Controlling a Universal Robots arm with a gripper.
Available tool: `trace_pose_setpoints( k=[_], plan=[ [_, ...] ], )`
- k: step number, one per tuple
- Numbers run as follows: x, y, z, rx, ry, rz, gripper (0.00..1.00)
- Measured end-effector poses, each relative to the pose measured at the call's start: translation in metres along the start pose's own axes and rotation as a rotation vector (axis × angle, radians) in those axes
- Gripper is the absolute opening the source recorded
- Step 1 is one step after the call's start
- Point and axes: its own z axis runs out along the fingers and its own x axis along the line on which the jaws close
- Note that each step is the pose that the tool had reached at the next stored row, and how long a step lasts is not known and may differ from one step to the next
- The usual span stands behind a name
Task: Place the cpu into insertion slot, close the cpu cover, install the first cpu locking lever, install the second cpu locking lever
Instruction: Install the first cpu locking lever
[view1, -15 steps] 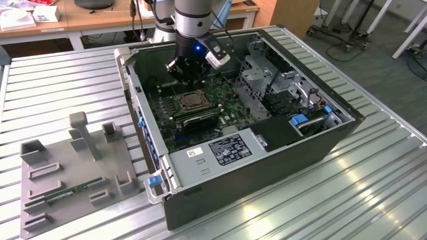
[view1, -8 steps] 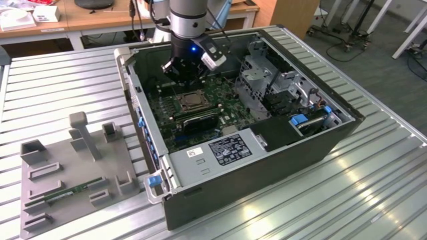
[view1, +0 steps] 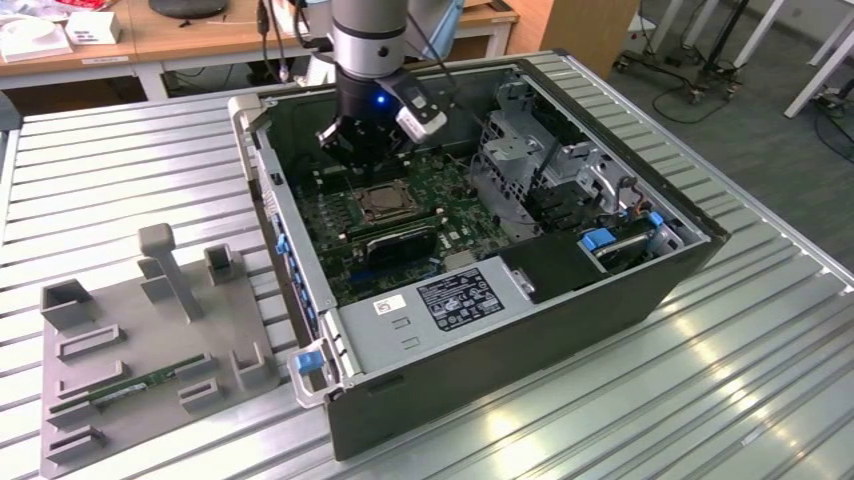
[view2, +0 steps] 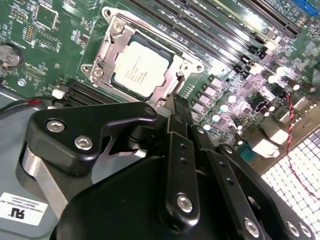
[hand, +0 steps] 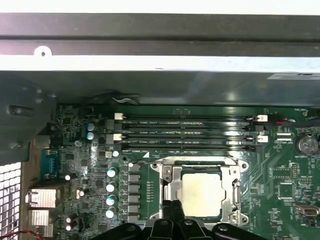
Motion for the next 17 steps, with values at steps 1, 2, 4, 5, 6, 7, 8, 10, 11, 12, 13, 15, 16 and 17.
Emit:
trace_pose_setpoints(
  k=[1,2,4,5,6,7,8,10,11,12,13,15,16,17],
  plan=[
    [0.0010,0.0000,0.0001,0.0001,0.0001,0.000,0.11],
    [0.0020,0.0000,0.0002,0.0001,0.0000,0.000,0.11],
    [0.0038,0.0000,0.0004,0.0000,0.0000,0.000,0.11],
    [0.0046,0.0000,0.0005,0.0000,0.0000,0.000,0.11],
    [0.0055,-0.0001,0.0005,0.0001,0.0001,0.000,0.11],
    [0.0062,-0.0001,0.0006,0.0000,0.0000,0.000,0.11],
    [0.0068,-0.0001,0.0007,0.0001,0.0000,0.000,0.11],
    [0.0080,-0.0001,0.0008,0.0001,0.0001,0.000,0.11],
    [0.0086,-0.0001,0.0008,0.0001,0.0000,0.000,0.11],
    [0.0093,-0.0001,0.0009,0.0000,0.0000,0.000,0.11],
    [0.0103,-0.0001,0.0010,0.0002,0.0001,0.000,0.11],
    [0.0127,-0.0001,0.0012,0.0001,0.0000,0.000,0.11],
    [0.0140,-0.0001,0.0014,0.0001,0.0000,0.000,0.11],
    [0.0154,-0.0001,0.0015,0.0001,0.0001,0.000,0.11]
  ],
)
